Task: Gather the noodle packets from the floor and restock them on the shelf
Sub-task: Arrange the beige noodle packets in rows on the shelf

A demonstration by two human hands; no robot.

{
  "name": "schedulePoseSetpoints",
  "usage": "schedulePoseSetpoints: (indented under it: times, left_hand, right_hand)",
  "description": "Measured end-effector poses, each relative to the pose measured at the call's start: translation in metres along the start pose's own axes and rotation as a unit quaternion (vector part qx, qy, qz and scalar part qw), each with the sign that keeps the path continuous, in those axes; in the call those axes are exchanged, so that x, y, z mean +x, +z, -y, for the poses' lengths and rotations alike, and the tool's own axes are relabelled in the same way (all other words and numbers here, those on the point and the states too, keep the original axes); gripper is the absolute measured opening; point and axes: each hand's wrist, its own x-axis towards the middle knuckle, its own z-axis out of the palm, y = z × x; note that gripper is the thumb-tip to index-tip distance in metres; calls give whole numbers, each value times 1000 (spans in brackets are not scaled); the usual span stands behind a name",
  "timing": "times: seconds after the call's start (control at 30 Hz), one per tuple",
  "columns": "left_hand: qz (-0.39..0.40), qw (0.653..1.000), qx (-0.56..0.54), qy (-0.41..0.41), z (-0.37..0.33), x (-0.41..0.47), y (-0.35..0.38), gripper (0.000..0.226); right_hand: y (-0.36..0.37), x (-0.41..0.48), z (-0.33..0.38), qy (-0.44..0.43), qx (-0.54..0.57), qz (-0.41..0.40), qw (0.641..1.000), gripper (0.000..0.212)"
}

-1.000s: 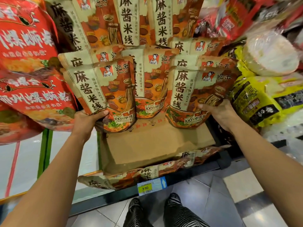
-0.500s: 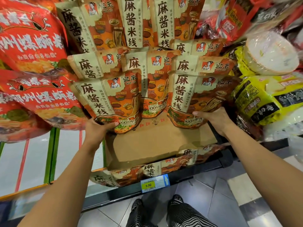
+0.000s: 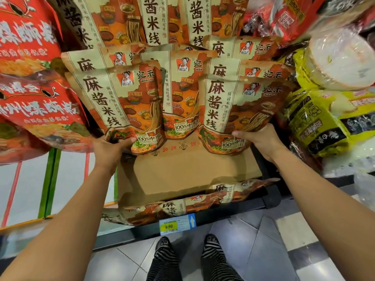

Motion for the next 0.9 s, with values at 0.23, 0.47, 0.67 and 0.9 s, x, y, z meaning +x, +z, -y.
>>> schedulePoseSetpoints:
  times: [0.23,0.47,0.67,0.9]
  left_hand:
    - [-75,996,49,1,3,-18,0,60]
    - [-92,993,67,-11,2,-30,-6,63]
    - [-103,992,77,6,-9,-44,-3,61]
    - [-119,987,108,9,-29,-61,4,75]
  right_hand:
    - [-3,-2,-18,-19,-24,-32,999,34]
    - [-1,-5,-18,8,-49,-41,998,31]
    - [-9,-10,-6,-9,-119,-26,993,23]
    - [-8,-30,11,55,-232,-113,965,60]
